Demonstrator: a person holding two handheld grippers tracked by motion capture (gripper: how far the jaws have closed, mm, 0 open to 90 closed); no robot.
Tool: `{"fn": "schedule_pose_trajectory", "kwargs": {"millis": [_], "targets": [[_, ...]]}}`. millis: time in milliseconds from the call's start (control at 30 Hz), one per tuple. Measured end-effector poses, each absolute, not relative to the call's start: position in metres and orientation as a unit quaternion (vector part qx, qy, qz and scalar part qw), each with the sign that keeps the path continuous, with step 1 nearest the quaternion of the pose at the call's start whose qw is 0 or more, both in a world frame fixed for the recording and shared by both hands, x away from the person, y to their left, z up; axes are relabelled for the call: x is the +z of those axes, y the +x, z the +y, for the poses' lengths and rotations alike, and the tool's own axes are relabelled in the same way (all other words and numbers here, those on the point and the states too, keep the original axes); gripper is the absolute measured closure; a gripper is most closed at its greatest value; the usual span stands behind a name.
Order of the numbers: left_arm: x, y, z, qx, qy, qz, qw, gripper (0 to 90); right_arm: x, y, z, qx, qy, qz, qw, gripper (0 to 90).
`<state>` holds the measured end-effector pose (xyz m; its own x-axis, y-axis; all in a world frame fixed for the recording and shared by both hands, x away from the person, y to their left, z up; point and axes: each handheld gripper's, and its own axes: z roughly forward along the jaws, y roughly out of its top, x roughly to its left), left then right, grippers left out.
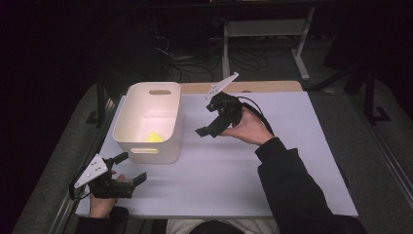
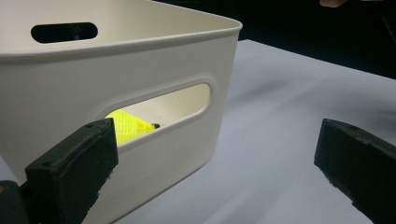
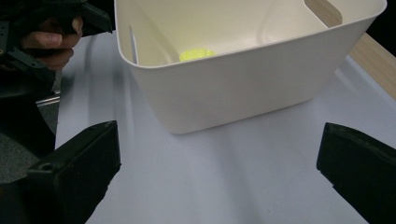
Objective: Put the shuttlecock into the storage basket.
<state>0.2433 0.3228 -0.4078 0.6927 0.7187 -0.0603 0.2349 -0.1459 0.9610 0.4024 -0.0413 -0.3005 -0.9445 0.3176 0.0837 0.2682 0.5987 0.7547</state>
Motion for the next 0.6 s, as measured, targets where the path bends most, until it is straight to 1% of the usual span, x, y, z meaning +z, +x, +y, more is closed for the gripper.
{"fn": "schedule_pose_trajectory", "kwargs": {"millis": [600], "targets": [[-0.408,0.243,0.323,0.214,0.726,0.329,0.565,0.0,-0.309,0.395,-0.065,0.423,0.172,0.889,0.035,0.0]]}}
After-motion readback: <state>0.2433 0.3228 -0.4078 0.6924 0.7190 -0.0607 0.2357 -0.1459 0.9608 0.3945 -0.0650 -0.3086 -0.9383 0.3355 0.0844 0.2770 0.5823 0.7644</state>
